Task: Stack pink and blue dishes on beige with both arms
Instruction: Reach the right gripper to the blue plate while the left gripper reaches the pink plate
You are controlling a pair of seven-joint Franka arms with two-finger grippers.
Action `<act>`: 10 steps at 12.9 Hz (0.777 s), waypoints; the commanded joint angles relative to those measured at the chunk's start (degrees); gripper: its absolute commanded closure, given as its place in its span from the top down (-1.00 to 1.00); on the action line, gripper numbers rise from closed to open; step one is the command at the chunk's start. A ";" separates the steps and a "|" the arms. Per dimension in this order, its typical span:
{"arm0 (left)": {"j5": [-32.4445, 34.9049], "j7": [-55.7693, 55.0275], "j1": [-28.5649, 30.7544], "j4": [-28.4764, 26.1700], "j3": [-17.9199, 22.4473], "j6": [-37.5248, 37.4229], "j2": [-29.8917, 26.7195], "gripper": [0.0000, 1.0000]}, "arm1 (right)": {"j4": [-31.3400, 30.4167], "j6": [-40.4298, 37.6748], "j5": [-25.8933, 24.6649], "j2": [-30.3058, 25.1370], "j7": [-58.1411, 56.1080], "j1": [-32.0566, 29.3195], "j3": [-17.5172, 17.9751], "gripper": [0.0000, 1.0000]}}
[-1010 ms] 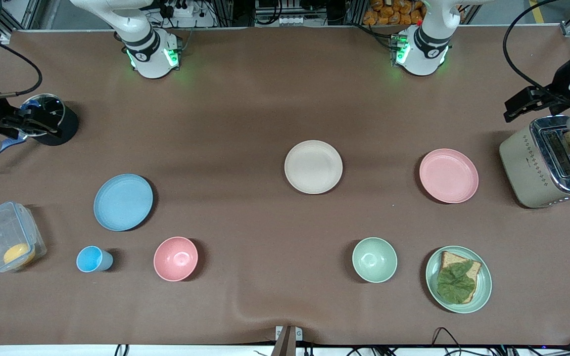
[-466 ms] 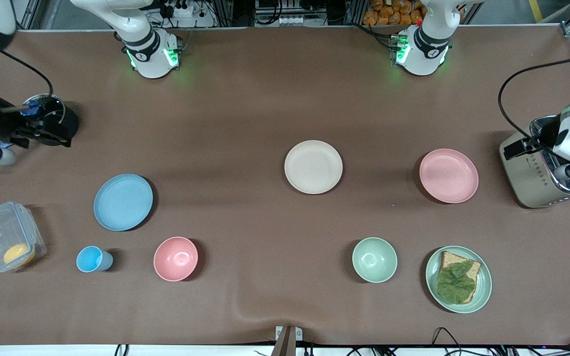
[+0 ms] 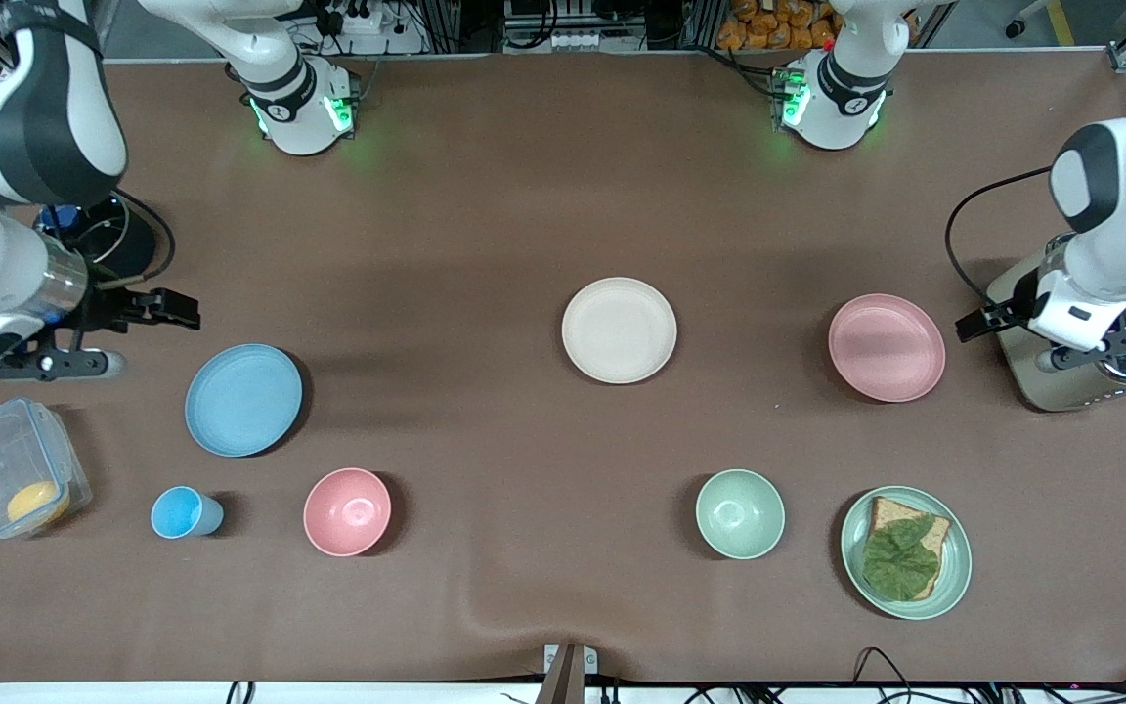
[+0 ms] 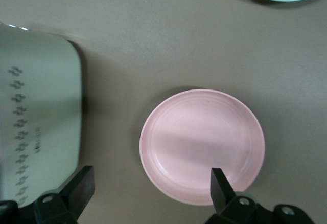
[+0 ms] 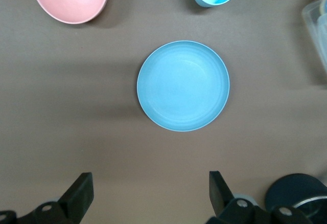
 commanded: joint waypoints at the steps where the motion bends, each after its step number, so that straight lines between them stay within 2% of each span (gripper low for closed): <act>1: 1.13 2.01 3.05 -1.47 -0.64 6.20 4.62 1.00 | -5.96 5.94 0.43 -0.72 0.00 0.32 -0.12 1.00; 4: 1.13 8.08 7.45 -1.47 -0.81 12.72 10.96 1.00 | -12.55 13.77 0.43 0.33 0.00 -0.38 -0.12 1.00; 6: 1.04 8.35 7.46 -1.47 -0.90 14.40 12.46 1.00 | -15.02 17.64 0.43 2.95 -0.61 -0.82 -0.12 1.00; 10: 0.78 8.35 7.20 -1.29 -2.12 14.58 13.70 1.00 | -15.12 23.97 0.34 9.20 -3.24 -2.83 -0.20 1.00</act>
